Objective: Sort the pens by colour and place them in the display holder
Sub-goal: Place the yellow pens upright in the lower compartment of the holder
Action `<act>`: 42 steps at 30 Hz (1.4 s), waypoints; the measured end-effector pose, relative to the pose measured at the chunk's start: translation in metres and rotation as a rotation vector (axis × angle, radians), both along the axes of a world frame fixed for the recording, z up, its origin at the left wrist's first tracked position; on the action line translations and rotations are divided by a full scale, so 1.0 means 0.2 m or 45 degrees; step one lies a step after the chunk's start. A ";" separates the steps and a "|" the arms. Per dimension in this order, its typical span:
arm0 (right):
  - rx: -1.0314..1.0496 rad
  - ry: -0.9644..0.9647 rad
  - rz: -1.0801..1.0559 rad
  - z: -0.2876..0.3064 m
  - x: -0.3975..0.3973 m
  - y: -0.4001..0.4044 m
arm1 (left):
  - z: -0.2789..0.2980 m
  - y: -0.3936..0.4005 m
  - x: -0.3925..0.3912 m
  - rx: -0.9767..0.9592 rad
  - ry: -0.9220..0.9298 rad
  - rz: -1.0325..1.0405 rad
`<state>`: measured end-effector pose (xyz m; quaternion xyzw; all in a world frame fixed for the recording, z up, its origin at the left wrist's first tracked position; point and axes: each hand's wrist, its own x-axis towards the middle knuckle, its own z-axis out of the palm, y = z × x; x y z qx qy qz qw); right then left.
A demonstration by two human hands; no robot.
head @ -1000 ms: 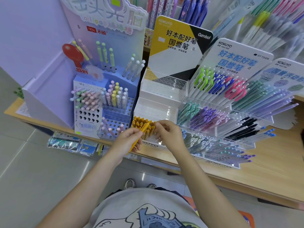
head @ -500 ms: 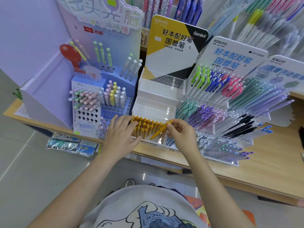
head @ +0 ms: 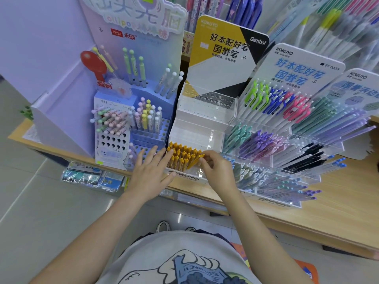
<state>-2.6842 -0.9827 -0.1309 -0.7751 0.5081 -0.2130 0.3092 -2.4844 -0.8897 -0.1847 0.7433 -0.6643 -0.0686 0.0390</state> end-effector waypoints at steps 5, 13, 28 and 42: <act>-0.069 0.084 0.057 -0.01 -0.01 0.00 | -0.01 0.01 -0.01 -0.043 0.013 -0.003; -0.105 0.052 0.038 -0.01 0.03 0.01 | -0.02 0.00 0.00 -0.039 0.038 -0.001; -0.097 0.090 -0.017 -0.06 0.01 -0.04 | -0.02 -0.01 -0.01 -0.039 0.074 0.011; -0.099 0.148 0.191 -0.09 0.07 -0.01 | -0.02 -0.01 -0.01 -0.050 0.068 0.021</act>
